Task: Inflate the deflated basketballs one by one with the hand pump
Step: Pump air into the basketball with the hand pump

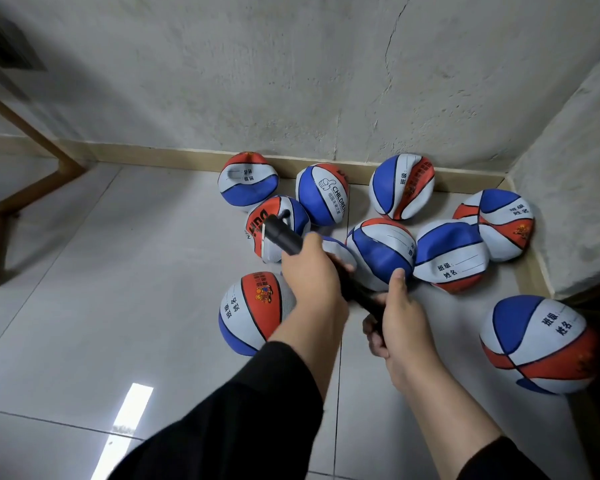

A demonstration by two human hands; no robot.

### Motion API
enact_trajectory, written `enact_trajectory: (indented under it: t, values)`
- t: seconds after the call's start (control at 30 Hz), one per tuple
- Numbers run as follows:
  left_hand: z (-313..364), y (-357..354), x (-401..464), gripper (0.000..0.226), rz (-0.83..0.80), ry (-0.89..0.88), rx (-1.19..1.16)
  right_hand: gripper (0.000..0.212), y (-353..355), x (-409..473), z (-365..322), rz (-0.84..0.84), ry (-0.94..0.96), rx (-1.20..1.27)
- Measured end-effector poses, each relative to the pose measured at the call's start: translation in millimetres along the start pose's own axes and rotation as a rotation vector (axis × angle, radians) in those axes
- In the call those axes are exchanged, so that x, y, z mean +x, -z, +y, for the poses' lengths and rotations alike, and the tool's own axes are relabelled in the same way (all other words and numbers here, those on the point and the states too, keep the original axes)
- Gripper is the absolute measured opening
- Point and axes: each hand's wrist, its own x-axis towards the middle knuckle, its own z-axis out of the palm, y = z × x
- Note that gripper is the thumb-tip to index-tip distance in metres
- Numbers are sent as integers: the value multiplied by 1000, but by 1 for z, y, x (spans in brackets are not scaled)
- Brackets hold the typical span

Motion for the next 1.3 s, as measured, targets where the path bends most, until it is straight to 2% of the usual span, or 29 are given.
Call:
enact_trajectory:
  t: [0.17,0.33,0.57,0.67,0.77,0.93,1.07,1.2,1.3]
  values:
    - [25,15,27,9,71,-28,20,73,27,3,16,13,-71,6]
    - [15,22,34,11,82,-55,47,66,32,6,23,28,-79,-50]
    - [-1,10,10,13,37,-54,35,67,4,2,6,35,-39,-63]
    - [-9,6,-6,4,8,-60,55,73,-6,0,6,25,-25,-65]
    - [-15,3,-14,12,-20,-26,67,73,-10,0,2,37,-9,-78]
    - [-17,1,-15,4,-38,4,55,76,-6,0,3,18,-15,-61]
    - [-2,6,-1,8,29,-29,83,81,11,1,19,-24,-69,15]
    - [12,16,22,14,115,-61,64,73,34,4,30,9,-130,25]
    - [11,17,22,18,121,-91,74,70,36,4,28,12,-128,17]
